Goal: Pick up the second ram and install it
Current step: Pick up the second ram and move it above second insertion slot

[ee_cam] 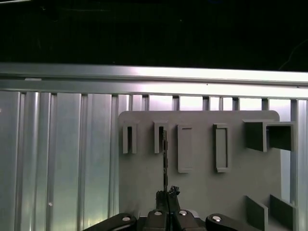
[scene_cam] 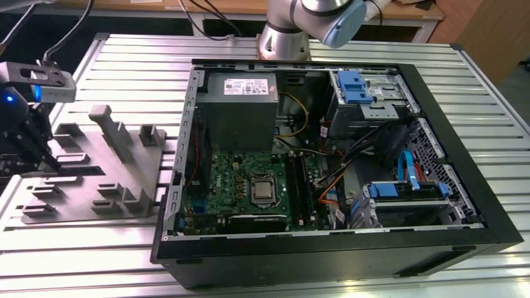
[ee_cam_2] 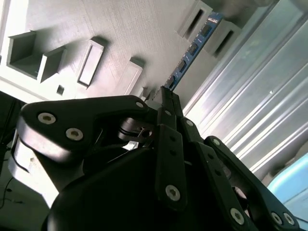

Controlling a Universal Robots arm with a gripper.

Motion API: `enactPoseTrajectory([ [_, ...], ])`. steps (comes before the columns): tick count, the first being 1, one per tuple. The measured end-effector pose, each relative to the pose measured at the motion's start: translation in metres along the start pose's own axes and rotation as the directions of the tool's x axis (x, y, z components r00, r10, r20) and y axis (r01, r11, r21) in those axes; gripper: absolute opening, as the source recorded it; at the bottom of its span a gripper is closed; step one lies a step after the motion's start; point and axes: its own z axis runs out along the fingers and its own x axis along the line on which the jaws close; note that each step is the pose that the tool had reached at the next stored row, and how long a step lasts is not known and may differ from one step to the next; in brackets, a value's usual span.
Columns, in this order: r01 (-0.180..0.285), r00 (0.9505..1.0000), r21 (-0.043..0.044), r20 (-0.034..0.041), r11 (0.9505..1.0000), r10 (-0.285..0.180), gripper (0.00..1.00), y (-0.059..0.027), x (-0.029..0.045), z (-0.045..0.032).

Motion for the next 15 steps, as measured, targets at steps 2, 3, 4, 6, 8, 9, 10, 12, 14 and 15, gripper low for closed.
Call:
enactPoseTrajectory([
  [2, 0.000, 1.0000, 0.0003, 0.0000, 1.0000, 0.000, 0.11, 0.0000, -0.0002, -0.0050],
  [3, 0.000, 1.0000, 0.0007, 0.0000, 1.0000, 0.000, 0.11, 0.0000, -0.0003, -0.0068],
  [4, 0.000, 1.0000, 0.0012, 0.0000, 1.0000, 0.000, 0.11, 0.0000, -0.0003, -0.0082],
  [6, 0.000, 1.0000, 0.0017, 0.0000, 1.0000, 0.000, 0.11, 0.0001, -0.0005, -0.0115],
  [8, 0.000, 1.0000, 0.0020, -0.0001, 1.0000, 0.000, 0.11, 0.0001, -0.0006, -0.0146],
  [9, 0.000, 1.0000, 0.0022, 0.0000, 1.0000, 0.000, 0.11, 0.0001, -0.0007, -0.0160],
  [10, 0.000, 1.0000, 0.0024, 0.0000, 1.0000, 0.000, 0.11, 0.0001, -0.0007, -0.0173],
  [12, 0.000, 1.0000, 0.0028, 0.0000, 1.0000, 0.000, 0.11, 0.0002, -0.0009, -0.0198],
  [14, 0.000, 1.0000, 0.0030, -0.0001, 1.0000, 0.000, 0.11, 0.0002, -0.0010, -0.0227],
  [15, 0.000, 1.0000, 0.0030, -0.0001, 1.0000, 0.000, 0.11, 0.0002, -0.0011, -0.0245],
])
